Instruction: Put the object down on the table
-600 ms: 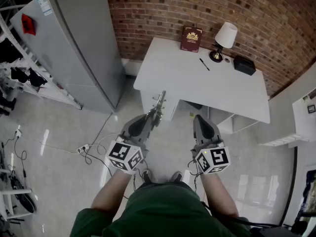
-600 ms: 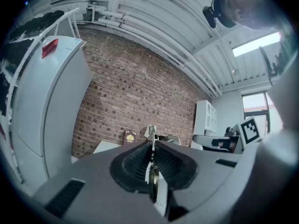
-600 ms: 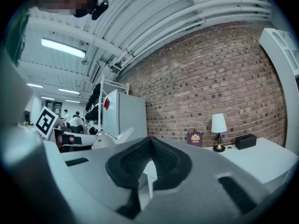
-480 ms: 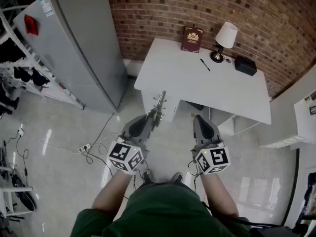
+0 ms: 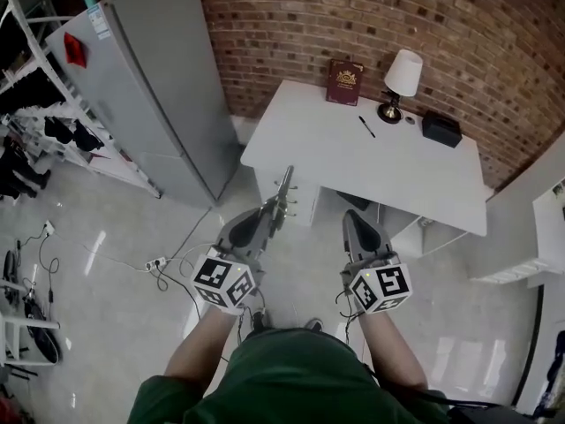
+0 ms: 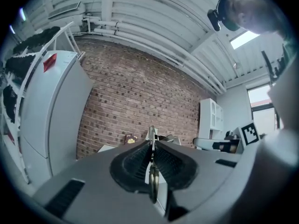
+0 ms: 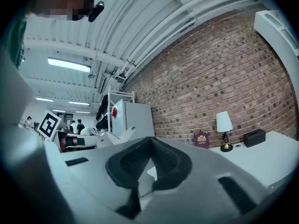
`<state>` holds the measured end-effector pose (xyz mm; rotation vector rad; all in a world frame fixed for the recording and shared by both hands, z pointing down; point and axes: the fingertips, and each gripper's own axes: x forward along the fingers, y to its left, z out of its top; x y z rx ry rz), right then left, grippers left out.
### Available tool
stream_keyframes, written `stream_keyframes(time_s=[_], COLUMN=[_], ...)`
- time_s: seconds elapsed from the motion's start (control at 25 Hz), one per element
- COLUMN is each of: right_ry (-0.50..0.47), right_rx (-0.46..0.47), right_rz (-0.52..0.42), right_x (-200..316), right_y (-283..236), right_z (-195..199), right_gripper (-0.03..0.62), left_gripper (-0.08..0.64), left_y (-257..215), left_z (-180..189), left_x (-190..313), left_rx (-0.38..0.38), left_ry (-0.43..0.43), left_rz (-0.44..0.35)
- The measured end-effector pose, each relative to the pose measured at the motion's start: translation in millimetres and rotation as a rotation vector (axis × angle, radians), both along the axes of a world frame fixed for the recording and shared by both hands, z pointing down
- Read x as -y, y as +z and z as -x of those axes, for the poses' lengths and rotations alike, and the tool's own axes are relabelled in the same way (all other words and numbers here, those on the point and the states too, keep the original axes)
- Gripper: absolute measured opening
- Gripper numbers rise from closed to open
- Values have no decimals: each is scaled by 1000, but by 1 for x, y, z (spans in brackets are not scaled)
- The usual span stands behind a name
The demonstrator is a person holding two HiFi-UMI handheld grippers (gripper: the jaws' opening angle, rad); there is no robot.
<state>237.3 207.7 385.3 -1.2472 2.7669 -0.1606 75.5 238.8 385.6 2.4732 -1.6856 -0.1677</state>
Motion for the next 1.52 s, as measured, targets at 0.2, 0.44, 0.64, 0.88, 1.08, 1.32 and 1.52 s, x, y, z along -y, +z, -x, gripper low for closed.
stream_keyframes(time_s=[0.2, 0.44, 0.64, 0.88, 1.08, 1.32, 1.52], right_ry=[-48, -95, -76, -36, 9, 74, 107], right_rx=[-1, -3, -15, -56, -82, -103, -135], right_rz=[-2, 38, 52, 71, 85, 115, 131], right_x=[2, 5, 27, 64, 106, 142, 159], right_y=[5, 21, 29, 35, 34, 41, 49], right_z=[-15, -4, 6, 42, 85, 129, 156], right_gripper=[2, 2, 2, 2, 2, 2, 2], left_gripper=[23, 23, 23, 23, 23, 23, 23], left_y=[3, 11, 21, 34, 40, 61, 74], left_z=[-13, 2, 18, 56, 105, 162, 189], left_x=[-9, -5, 20, 63, 108, 149, 171], left_rx=[11, 10, -4, -9, -11, -41, -62], left_ry=[-50, -99, -95, -59, -21, 15, 46], left_rz=[4, 31, 41, 60, 66, 108, 125])
